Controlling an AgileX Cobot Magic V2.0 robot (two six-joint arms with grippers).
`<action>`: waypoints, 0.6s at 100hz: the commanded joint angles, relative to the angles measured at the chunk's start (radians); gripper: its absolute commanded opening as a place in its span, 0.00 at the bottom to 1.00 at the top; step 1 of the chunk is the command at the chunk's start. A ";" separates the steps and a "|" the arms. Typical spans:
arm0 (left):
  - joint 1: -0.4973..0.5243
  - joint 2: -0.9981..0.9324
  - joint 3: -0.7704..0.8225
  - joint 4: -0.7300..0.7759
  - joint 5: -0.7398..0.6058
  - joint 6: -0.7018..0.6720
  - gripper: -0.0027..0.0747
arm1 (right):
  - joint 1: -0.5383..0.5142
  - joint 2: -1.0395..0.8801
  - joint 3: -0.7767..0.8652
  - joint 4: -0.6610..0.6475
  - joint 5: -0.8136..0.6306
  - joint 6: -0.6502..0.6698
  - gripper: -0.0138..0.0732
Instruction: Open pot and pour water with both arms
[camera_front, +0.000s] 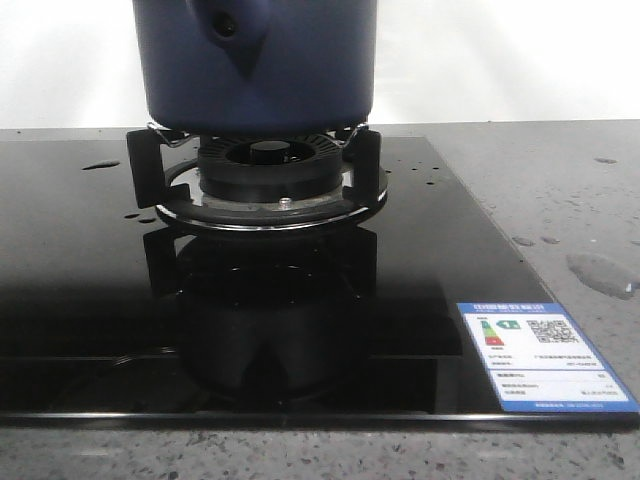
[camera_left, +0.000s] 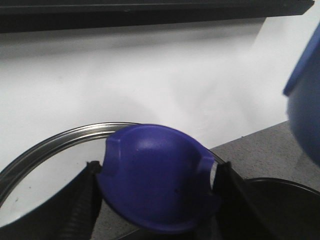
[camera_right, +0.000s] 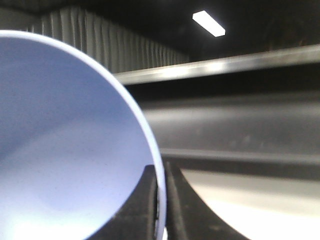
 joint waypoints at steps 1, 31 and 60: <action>0.002 -0.041 -0.041 -0.072 0.009 0.001 0.47 | -0.005 -0.066 -0.034 -0.014 -0.022 -0.004 0.11; 0.002 -0.041 -0.055 -0.146 0.135 0.001 0.47 | -0.035 -0.238 -0.165 0.088 0.720 -0.156 0.11; -0.056 -0.041 -0.068 -0.199 0.195 0.020 0.47 | -0.279 -0.278 -0.386 0.086 1.562 -0.001 0.11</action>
